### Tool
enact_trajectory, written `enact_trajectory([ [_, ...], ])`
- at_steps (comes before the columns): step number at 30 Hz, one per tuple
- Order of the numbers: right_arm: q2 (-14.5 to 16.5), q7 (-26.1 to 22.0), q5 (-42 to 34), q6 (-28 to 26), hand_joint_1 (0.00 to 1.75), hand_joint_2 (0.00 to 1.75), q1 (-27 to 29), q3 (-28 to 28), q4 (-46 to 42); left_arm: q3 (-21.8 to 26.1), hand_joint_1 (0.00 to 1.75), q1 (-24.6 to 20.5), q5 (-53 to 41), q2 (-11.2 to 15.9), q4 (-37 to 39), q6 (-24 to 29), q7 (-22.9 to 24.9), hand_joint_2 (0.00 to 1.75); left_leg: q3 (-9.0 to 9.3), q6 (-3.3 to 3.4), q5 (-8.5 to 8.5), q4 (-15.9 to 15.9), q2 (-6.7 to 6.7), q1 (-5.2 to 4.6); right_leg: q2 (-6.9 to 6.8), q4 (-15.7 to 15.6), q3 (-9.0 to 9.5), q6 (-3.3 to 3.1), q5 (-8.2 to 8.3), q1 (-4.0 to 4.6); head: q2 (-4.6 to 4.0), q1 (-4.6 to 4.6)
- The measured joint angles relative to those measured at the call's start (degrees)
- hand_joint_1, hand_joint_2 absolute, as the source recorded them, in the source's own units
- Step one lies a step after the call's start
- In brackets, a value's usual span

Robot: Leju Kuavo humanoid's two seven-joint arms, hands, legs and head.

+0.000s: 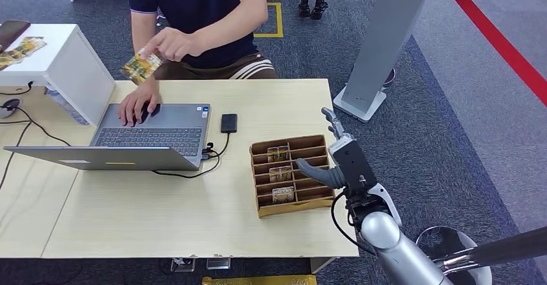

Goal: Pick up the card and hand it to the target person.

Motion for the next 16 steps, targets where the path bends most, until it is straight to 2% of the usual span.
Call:
enact_trajectory([
  [10,-0.7,-0.6,-8.8,3.5,0.00,1.75,5.9,-2.1,0.9,0.0,0.00,0.2,0.5,0.0,0.0,0.4,0.7,0.00,0.01,0.00,0.00,0.0,0.00,0.00,0.00,0.0,0.01,0.00,0.00,0.00,0.00,0.03],
  [16,-0.7,2.8,-12.0,3.2,0.00,1.75,8.1,-3.3,1.0,0.0,0.00,0.2,0.8,0.0,0.0,0.6,1.5,0.00,0.01,0.00,0.00,0.0,0.00,0.00,0.00,0.0,0.00,0.00,0.00,0.00,0.00,-0.02],
])
